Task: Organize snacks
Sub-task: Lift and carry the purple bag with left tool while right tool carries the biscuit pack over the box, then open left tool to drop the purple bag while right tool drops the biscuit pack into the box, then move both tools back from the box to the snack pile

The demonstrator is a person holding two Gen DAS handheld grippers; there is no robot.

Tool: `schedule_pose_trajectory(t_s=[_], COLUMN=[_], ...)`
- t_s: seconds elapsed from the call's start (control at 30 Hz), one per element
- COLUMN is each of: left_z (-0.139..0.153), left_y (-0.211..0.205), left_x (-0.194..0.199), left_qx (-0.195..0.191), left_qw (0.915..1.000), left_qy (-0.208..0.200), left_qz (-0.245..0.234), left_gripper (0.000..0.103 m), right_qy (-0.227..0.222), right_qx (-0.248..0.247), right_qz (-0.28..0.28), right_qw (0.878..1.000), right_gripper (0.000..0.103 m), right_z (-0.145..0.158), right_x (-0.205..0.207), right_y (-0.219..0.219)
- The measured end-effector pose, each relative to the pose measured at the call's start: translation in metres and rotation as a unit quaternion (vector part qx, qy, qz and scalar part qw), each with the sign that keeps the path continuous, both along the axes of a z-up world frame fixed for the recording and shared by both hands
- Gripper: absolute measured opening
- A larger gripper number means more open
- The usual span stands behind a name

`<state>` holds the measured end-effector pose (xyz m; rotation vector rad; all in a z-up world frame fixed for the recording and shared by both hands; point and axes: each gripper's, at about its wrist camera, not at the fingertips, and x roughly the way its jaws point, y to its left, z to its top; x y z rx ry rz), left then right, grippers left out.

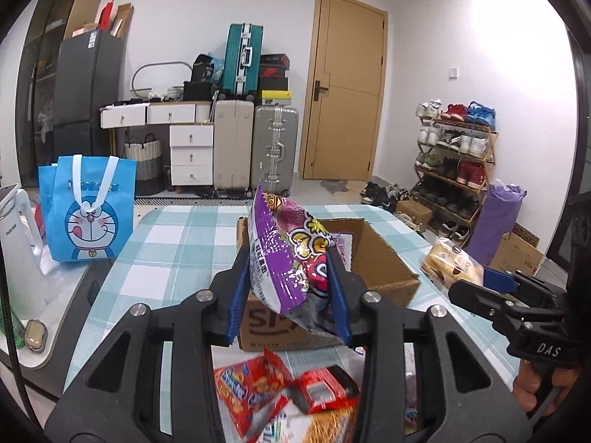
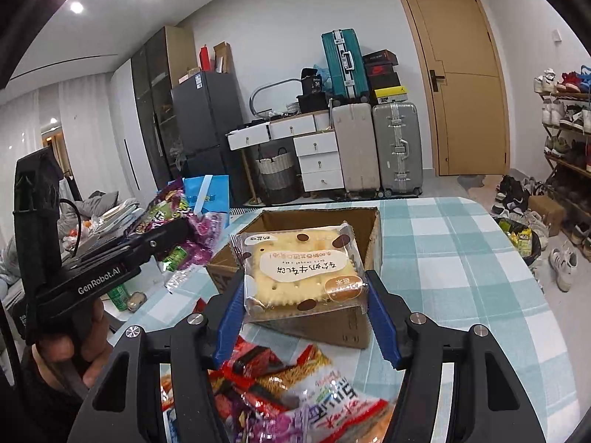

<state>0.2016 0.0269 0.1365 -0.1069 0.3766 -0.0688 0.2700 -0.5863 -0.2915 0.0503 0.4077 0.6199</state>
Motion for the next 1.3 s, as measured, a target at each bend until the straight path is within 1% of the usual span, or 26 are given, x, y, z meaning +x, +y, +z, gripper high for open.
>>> schedule_pose_trajectory(t_s=[0.13, 0.27, 0.33, 0.4, 0.47, 0.53, 0.57, 0.6, 0.63, 0.67, 0.7, 0.73, 0.77, 0.8, 0.87, 0.93, 0.97, 1.03, 1.13, 1.3], left_z=[-0.004, -0.014, -0.020, -0.026, -0.033, -0.039, -0.041, -0.042, -0.043, -0.042, -0.041, -0.041, -0.041, -0.041, -0.041, -0.041, -0.042, -0.042, -0.046, -0.059], left_y=[-0.004, -0.005, -0.005, -0.003, -0.004, -0.006, -0.007, -0.008, -0.009, -0.010, -0.010, -0.009, -0.006, -0.005, 0.003, 0.002, 0.003, 0.010, 0.017, 0.029], left_x=[0.032, 0.068, 0.085, 0.097, 0.106, 0.108, 0.108, 0.106, 0.104, 0.100, 0.097, 0.092, 0.087, 0.082, 0.069, 0.056, 0.050, 0.036, 0.020, -0.008], left_qx=[0.011, 0.016, 0.015, 0.006, 0.000, 0.009, 0.016, 0.021, 0.025, 0.026, 0.025, 0.024, 0.022, 0.018, 0.007, 0.004, 0.002, 0.004, 0.001, 0.004], left_qw=[0.9998, 0.9991, 0.9984, 0.9977, 0.9969, 0.9968, 0.9968, 0.9968, 0.9970, 0.9973, 0.9976, 0.9978, 0.9979, 0.9981, 0.9984, 0.9982, 0.9985, 0.9987, 0.9984, 0.9978], left_qy=[0.012, 0.036, 0.049, 0.063, 0.076, 0.077, 0.077, 0.076, 0.073, 0.068, 0.064, 0.062, 0.060, 0.059, 0.055, 0.059, 0.054, 0.050, 0.056, 0.065], left_qz=[0.009, 0.017, 0.023, 0.025, 0.021, 0.020, 0.016, 0.013, 0.008, 0.006, 0.004, 0.002, -0.001, -0.002, -0.006, -0.010, -0.009, -0.008, -0.005, -0.010], left_gripper=[0.036, 0.036, 0.036, 0.036, 0.036, 0.037, 0.041, 0.047, 0.050, 0.056, 0.064, 0.070, 0.083, 0.087, 0.089, 0.100, 0.103, 0.103, 0.103, 0.103], right_qy=[0.011, 0.018, 0.024, 0.026, 0.024, 0.021, 0.016, 0.012, 0.009, 0.008, 0.008, 0.011, 0.013, 0.014, 0.012, 0.014, 0.015, 0.024, 0.038, 0.041], right_qx=[-0.006, -0.015, -0.020, -0.029, -0.038, -0.039, -0.035, -0.034, -0.033, -0.034, -0.035, -0.036, -0.037, -0.037, -0.038, -0.041, -0.042, -0.041, -0.036, -0.035], right_qz=[-0.002, -0.005, -0.008, -0.012, -0.017, -0.017, -0.014, -0.012, -0.012, -0.012, -0.010, -0.006, -0.003, 0.001, 0.003, 0.001, 0.001, -0.003, -0.006, -0.013], right_qw=[1.000, 1.000, 0.999, 0.999, 0.999, 0.999, 0.999, 0.999, 0.999, 0.999, 0.999, 0.999, 0.999, 0.999, 0.999, 0.999, 0.999, 0.999, 0.999, 0.998], right_gripper=[0.062, 0.062, 0.062, 0.062, 0.065, 0.075, 0.078, 0.083, 0.087, 0.089, 0.092, 0.097, 0.099, 0.102, 0.102, 0.102, 0.102, 0.102, 0.102, 0.102], right_z=[0.001, 0.000, -0.002, -0.005, -0.008, -0.009, -0.008, -0.007, -0.007, -0.006, -0.006, -0.006, -0.005, -0.005, -0.007, -0.010, -0.011, -0.015, -0.022, -0.032], right_x=[0.022, 0.041, 0.052, 0.061, 0.067, 0.067, 0.065, 0.063, 0.061, 0.058, 0.055, 0.051, 0.047, 0.041, 0.031, 0.023, 0.020, 0.015, 0.007, -0.010], right_y=[0.016, 0.033, 0.039, 0.045, 0.048, 0.049, 0.047, 0.045, 0.042, 0.039, 0.037, 0.034, 0.031, 0.027, 0.020, 0.013, 0.010, 0.004, -0.006, -0.017])
